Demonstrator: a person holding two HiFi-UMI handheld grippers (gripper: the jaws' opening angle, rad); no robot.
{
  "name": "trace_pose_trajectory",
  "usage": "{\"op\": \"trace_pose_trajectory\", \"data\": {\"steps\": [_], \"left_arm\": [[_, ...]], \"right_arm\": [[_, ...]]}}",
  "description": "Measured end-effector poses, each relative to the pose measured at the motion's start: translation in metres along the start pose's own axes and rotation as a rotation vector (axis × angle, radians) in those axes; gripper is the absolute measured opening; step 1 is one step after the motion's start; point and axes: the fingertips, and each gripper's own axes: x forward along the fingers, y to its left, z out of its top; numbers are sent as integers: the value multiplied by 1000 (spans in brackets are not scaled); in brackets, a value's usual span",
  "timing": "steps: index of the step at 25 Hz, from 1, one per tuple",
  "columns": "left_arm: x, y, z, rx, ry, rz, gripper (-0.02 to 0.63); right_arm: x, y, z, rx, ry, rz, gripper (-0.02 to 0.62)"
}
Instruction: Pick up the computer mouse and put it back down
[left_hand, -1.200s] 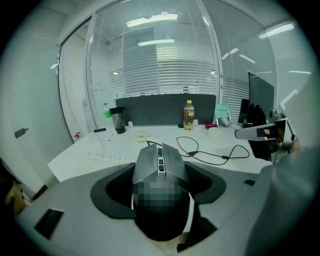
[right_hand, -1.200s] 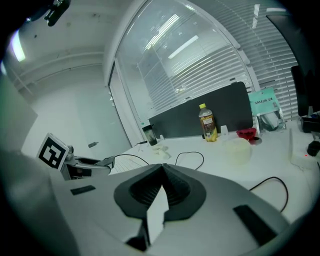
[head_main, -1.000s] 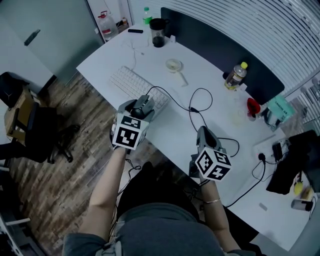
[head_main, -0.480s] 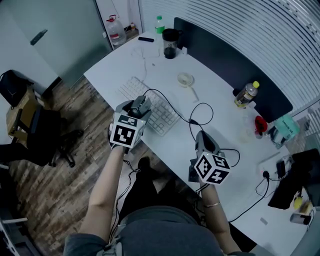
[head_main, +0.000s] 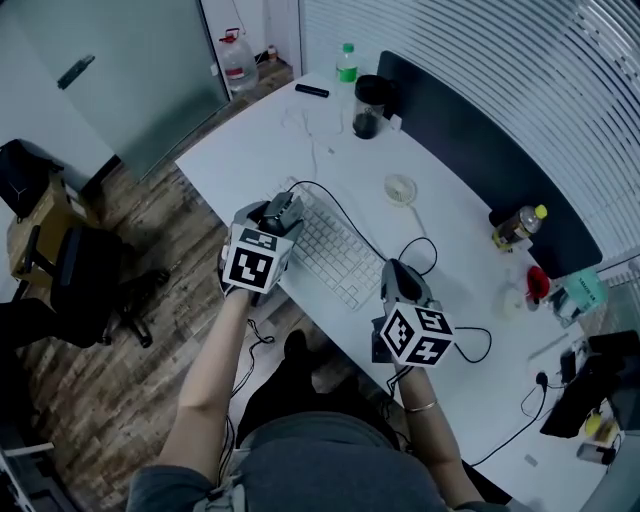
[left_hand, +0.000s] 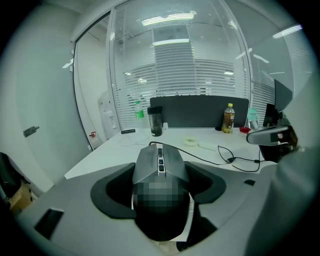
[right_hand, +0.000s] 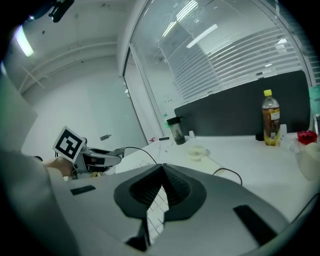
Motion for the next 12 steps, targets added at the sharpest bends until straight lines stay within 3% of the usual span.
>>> {"op": "trace_pose_trajectory", "data": {"steps": [12], "left_arm": [[49,110,-7,-12,41,-5,308]], "right_arm": [[90,60,10,-1,31,13,6]]}}
